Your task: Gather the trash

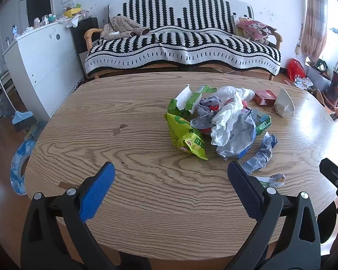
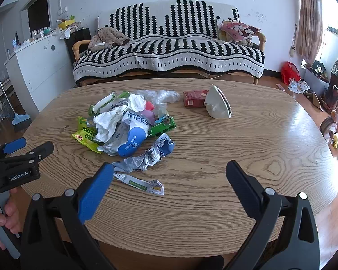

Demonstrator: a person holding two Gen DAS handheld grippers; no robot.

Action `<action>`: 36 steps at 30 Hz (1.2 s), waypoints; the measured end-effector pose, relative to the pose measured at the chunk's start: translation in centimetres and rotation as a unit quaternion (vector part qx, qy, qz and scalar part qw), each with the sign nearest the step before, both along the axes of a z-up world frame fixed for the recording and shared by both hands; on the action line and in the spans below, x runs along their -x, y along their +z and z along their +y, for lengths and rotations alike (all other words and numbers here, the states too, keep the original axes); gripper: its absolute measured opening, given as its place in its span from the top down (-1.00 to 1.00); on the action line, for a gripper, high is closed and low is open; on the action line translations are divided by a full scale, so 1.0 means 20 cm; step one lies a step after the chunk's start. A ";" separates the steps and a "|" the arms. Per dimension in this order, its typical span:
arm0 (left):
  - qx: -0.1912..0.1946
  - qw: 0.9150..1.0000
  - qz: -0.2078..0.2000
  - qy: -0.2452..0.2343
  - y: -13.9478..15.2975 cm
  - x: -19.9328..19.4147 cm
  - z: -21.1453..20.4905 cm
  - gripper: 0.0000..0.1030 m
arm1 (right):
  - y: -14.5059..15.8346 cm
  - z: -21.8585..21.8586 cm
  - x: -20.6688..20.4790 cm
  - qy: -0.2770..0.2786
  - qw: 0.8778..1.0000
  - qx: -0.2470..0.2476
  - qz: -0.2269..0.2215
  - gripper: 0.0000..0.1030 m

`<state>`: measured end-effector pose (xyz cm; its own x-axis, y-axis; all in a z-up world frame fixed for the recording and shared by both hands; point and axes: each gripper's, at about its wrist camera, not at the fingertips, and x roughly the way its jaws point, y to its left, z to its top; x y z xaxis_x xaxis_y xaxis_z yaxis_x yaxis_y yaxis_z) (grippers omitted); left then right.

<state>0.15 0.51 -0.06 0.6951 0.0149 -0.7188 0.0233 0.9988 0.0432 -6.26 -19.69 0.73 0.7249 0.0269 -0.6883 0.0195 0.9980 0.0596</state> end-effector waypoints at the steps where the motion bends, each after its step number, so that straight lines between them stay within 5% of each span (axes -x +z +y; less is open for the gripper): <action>1: 0.000 1.000 0.000 0.000 0.00 0.00 0.00 -0.89 | 0.01 0.00 0.01 0.000 1.000 0.000 0.000 -0.89; 36: 0.000 1.000 0.001 -0.001 0.00 0.01 0.00 -0.89 | 0.02 0.02 0.01 0.005 1.000 0.004 -0.003 -0.89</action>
<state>-0.02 0.55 0.03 0.6944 0.0127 -0.7195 0.0259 0.9988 0.0426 -6.44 -19.35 1.16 0.7289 0.0292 -0.6840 0.0094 0.9986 0.0526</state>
